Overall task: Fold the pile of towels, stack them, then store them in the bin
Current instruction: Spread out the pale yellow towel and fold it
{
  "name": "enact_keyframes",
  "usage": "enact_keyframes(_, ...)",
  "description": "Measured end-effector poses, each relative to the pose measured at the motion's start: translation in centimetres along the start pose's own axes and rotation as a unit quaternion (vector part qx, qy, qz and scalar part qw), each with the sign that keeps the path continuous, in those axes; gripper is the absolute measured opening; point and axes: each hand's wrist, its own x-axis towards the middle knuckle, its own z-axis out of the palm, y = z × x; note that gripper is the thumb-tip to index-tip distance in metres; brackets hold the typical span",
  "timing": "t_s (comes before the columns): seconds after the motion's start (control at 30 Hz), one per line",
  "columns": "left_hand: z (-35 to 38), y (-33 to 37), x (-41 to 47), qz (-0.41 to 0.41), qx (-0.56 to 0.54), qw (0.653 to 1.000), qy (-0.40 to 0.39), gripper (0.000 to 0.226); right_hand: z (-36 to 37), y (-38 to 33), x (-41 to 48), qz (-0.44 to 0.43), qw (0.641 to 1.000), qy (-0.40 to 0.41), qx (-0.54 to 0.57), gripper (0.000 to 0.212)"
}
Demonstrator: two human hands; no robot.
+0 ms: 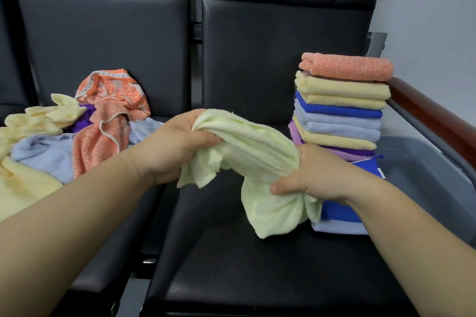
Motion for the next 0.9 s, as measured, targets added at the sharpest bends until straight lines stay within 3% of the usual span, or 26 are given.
enact_keyframes(0.13,0.8,0.3,0.0,-0.028,-0.029,0.997,-0.07,0.044,0.4,-0.3,0.2,0.004,0.993,0.043,-0.107,0.025)
enact_keyframes(0.2,0.7,0.1,-0.1,-0.037,0.101,0.99,-0.091,0.041,0.1,-0.6,0.1,-0.012,0.989,0.063,-0.131,0.025)
enact_keyframes(0.27,0.6,-0.4,0.1,-0.035,0.327,0.94,-0.086,0.033,-0.3,-0.5,0.0,-0.016,0.988,0.085,-0.128,0.029)
enact_keyframes(0.33,0.4,-0.9,0.2,-0.043,0.434,0.897,-0.079,0.023,-0.6,-0.2,-0.1,-0.008,0.995,0.084,-0.052,0.02)
enact_keyframes(0.43,0.2,-0.9,-0.1,-0.047,0.353,0.934,-0.041,0.013,-0.4,0.0,-0.2,-0.018,0.995,0.029,0.091,0.022)
enact_keyframes(0.5,0.0,-0.7,-0.3,-0.037,0.242,0.97,-0.003,0.014,-0.3,-0.1,-0.3,-0.033,0.993,-0.003,0.117,0.028)
enact_keyframes(0.67,0.5,0.0,0.0,0.012,0.037,0.999,0.037,0.032,0.2,-0.3,0.1,-0.009,0.997,0.026,-0.067,0.026)
enact_keyframes(0.77,1.4,0.4,-0.1,0.013,0.071,0.997,0.026,0.031,0.3,-0.5,0.1,-0.009,0.99,0.071,-0.121,0.019)
enact_keyframes(0.83,1.0,0.3,0.0,0.013,0.163,0.987,-0.009,0.032,-0.2,-0.2,0.2,-0.009,0.991,0.091,-0.099,0.023)
enact_keyframes(0.9,0.3,0.3,-0.1,-0.014,0.304,0.951,-0.049,0.031,-0.7,0.2,0.2,-0.001,0.994,0.103,-0.024,0.018)
